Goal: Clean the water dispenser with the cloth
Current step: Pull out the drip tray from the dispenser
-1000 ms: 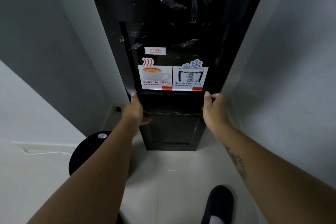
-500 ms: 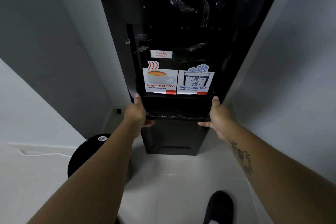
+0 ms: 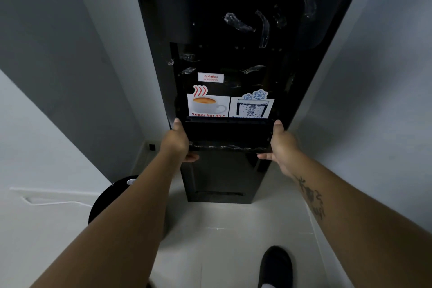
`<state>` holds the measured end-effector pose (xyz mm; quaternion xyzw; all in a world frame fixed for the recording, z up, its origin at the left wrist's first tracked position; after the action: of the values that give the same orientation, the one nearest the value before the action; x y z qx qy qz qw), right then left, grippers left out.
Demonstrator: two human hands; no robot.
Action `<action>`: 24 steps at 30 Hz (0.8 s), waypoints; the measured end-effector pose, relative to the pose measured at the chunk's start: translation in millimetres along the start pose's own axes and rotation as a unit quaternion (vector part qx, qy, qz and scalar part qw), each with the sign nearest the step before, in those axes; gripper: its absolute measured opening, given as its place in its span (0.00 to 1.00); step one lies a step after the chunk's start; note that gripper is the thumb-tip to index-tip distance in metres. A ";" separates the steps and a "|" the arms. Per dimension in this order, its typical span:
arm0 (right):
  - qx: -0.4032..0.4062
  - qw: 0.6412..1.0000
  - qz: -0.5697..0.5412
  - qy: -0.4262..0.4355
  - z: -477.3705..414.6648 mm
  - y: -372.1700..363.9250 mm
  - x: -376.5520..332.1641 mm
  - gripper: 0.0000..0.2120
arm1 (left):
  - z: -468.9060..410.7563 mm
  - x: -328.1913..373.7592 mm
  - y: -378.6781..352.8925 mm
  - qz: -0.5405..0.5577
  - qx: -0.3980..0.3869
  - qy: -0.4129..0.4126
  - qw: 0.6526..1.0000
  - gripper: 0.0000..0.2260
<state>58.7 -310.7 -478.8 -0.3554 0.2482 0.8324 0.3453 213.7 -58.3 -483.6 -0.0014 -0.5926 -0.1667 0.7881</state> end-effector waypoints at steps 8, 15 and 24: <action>-0.028 1.000 0.010 0.006 45.3 -6.5 -15.2 0.29 | 41.5 30.3 38.1 0.017 -0.004 -0.036 0.999 0.33; -0.082 0.997 0.010 -0.005 111.1 -28.7 -0.2 0.26 | 104.9 24.5 103.7 0.034 0.029 -0.037 0.998 0.33; -0.159 0.987 0.019 -0.015 184.5 -72.1 46.5 0.19 | 180.6 -13.6 183.5 0.039 0.090 -0.015 0.995 0.31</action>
<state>11.6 -124.7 -411.2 -0.3888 0.1140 0.8728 0.2720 90.3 154.5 -406.7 0.0443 -0.6167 -0.0818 0.7817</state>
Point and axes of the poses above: each hand's wrist, its own z-axis away from the middle knuckle, its own y-axis out of the back of the hand, x = y × z, the point moved 10 cm from there along -z, towards the middle knuckle, and after that the axes turned 13 degrees about -y, right-handed, at the moved point
